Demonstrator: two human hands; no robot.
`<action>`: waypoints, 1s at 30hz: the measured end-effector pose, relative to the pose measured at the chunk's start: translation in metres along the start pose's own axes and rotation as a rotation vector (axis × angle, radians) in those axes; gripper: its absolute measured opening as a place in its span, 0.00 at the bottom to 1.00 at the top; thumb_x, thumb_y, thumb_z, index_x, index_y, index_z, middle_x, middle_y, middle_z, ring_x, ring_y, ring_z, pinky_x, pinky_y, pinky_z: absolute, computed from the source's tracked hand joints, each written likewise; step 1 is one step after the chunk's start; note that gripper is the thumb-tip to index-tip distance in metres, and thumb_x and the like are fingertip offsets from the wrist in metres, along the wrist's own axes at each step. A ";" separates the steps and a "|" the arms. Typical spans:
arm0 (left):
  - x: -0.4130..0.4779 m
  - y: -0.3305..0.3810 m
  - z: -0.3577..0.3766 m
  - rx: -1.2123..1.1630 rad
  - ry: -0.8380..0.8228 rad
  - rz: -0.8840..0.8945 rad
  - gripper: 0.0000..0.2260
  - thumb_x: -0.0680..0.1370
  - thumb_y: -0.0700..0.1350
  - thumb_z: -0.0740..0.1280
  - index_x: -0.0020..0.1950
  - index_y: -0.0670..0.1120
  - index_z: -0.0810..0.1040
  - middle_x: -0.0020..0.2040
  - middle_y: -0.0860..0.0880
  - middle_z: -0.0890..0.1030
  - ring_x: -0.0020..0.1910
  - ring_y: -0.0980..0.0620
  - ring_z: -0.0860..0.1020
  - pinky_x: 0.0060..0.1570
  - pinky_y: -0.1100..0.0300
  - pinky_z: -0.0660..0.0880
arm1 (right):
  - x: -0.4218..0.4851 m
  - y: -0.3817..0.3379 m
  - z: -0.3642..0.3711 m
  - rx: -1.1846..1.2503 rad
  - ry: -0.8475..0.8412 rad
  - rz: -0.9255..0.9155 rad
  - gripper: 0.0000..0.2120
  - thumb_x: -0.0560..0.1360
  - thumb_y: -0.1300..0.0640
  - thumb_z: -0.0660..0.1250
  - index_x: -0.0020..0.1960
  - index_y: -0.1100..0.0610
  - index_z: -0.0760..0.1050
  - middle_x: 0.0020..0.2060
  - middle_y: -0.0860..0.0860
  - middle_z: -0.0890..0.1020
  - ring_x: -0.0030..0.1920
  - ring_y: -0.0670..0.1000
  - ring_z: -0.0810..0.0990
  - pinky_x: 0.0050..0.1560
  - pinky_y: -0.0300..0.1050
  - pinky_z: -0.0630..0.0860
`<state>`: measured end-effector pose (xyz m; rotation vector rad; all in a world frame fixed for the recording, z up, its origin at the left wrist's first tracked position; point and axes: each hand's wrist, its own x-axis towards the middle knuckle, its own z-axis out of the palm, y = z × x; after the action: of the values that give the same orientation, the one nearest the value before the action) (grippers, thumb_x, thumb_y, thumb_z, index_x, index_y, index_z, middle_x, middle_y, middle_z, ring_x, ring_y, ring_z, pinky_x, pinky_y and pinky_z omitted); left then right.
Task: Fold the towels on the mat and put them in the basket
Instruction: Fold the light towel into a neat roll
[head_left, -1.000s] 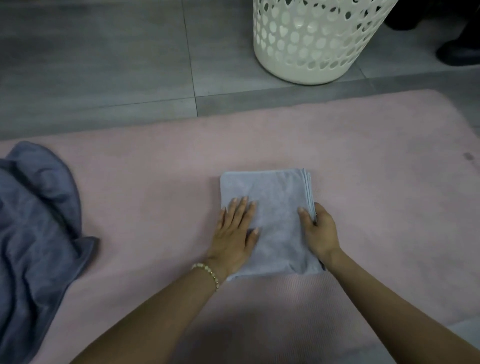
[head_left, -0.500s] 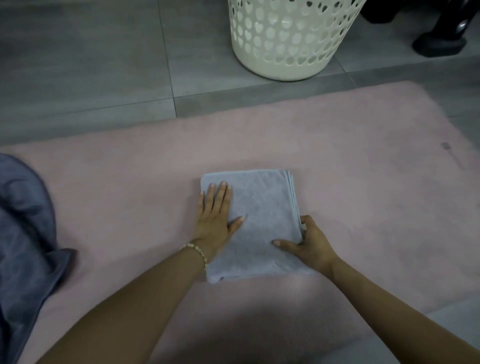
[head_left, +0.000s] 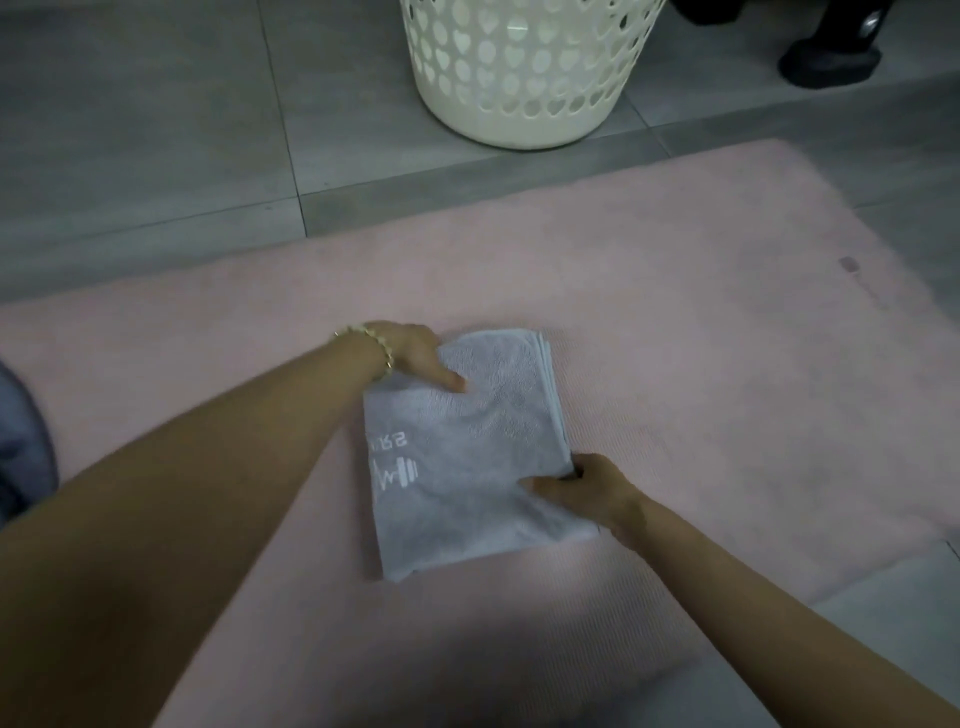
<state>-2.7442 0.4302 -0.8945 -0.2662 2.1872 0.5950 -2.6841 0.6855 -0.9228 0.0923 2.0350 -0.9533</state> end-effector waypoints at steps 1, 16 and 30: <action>-0.012 0.005 -0.010 -0.033 -0.085 -0.002 0.26 0.71 0.57 0.72 0.62 0.43 0.77 0.57 0.48 0.80 0.55 0.47 0.80 0.59 0.54 0.75 | -0.005 -0.001 -0.006 0.046 -0.074 -0.009 0.06 0.73 0.53 0.71 0.45 0.55 0.77 0.38 0.46 0.79 0.41 0.45 0.77 0.41 0.31 0.73; -0.169 -0.031 0.025 -1.182 0.243 0.152 0.15 0.72 0.44 0.69 0.58 0.44 0.80 0.52 0.46 0.84 0.49 0.47 0.83 0.43 0.58 0.81 | -0.032 -0.060 0.021 0.940 -0.350 -0.044 0.22 0.76 0.40 0.60 0.59 0.55 0.80 0.56 0.55 0.83 0.53 0.55 0.83 0.56 0.52 0.78; -0.146 -0.157 0.132 -0.973 0.657 -0.064 0.33 0.77 0.55 0.65 0.76 0.47 0.54 0.63 0.49 0.75 0.52 0.52 0.77 0.45 0.68 0.75 | 0.009 -0.044 0.061 -0.103 0.374 -0.354 0.24 0.79 0.52 0.61 0.72 0.57 0.62 0.67 0.55 0.71 0.59 0.53 0.75 0.57 0.42 0.69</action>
<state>-2.5027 0.3584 -0.9034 -1.1651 2.2807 1.6948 -2.6660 0.6122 -0.9241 -0.1632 2.4974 -1.1078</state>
